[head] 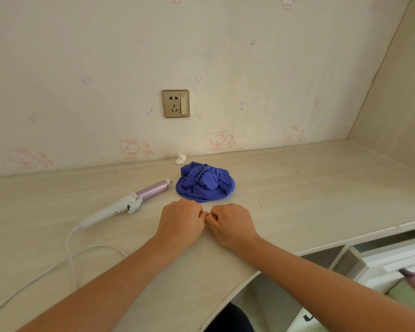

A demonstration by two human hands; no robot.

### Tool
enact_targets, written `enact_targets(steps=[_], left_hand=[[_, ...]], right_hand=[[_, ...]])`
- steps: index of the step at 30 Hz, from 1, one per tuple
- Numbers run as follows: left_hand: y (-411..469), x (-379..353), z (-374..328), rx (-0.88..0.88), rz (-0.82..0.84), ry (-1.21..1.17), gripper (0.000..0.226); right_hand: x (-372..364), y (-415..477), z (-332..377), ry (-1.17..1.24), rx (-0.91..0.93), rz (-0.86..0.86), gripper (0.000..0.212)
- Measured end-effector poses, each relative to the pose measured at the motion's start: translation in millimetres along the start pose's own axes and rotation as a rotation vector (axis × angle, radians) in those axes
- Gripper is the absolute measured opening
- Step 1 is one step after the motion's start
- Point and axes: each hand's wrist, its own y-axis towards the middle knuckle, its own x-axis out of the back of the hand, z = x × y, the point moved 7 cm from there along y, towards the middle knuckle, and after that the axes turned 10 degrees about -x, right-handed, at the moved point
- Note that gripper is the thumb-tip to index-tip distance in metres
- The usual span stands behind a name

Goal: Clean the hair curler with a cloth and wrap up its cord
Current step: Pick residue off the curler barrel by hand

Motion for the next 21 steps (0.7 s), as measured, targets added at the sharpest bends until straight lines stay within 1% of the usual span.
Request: enact_targets(steps=[3,5,8,11,14,15,16,17,19,20,21], left_hand=[[0.9,-1.9,0.9,-0.017,-0.001,-0.012,0.039],[0.7,-1.2,4.1,-0.046,-0.012,-0.086,0.033],[-1.4,4.1,15.0,-0.103,0.015,-0.243,0.027],[-8.6,7.2,26.3,-0.139,0.078,-0.370,0.025],[-15.6,8.1,32.9,-0.136,0.129,-0.533,0.025],[-18.0,11.9,39.5,-0.118,0.115,-0.582,0.029],[-20.0,18.6,50.8,-0.089,0.068,-0.596,0.034],[-21.2,27.8,67.0,-0.059,-0.016,-0.562,0.035],[-25.1,45.7,107.7,0.002,-0.182,-0.371,0.033],[-27.9,49.0,127.8,0.053,-0.185,-0.273,0.041],[-30.4,47.2,146.6,0.114,-0.131,-0.211,0.054]], right_hand=[[-0.4,-0.3,0.5,-0.004,-0.008,0.005,0.048],[0.0,-0.4,2.0,0.034,0.011,0.004,0.045],[1.3,-2.6,6.6,0.176,0.090,0.063,0.038],[0.7,-8.1,17.1,0.254,0.192,0.142,0.027],[0.1,-13.2,25.6,0.309,0.251,0.115,0.025],[-1.0,-15.0,28.7,0.317,0.265,0.094,0.025],[-2.3,-15.7,31.2,0.319,0.270,0.073,0.026],[-4.1,-15.2,32.7,0.318,0.265,0.056,0.028],[-7.5,-12.4,34.4,0.323,0.239,0.033,0.033],[-9.2,-11.2,35.5,0.331,0.230,0.027,0.034],[-11.1,-9.8,36.2,0.341,0.217,0.027,0.032]])
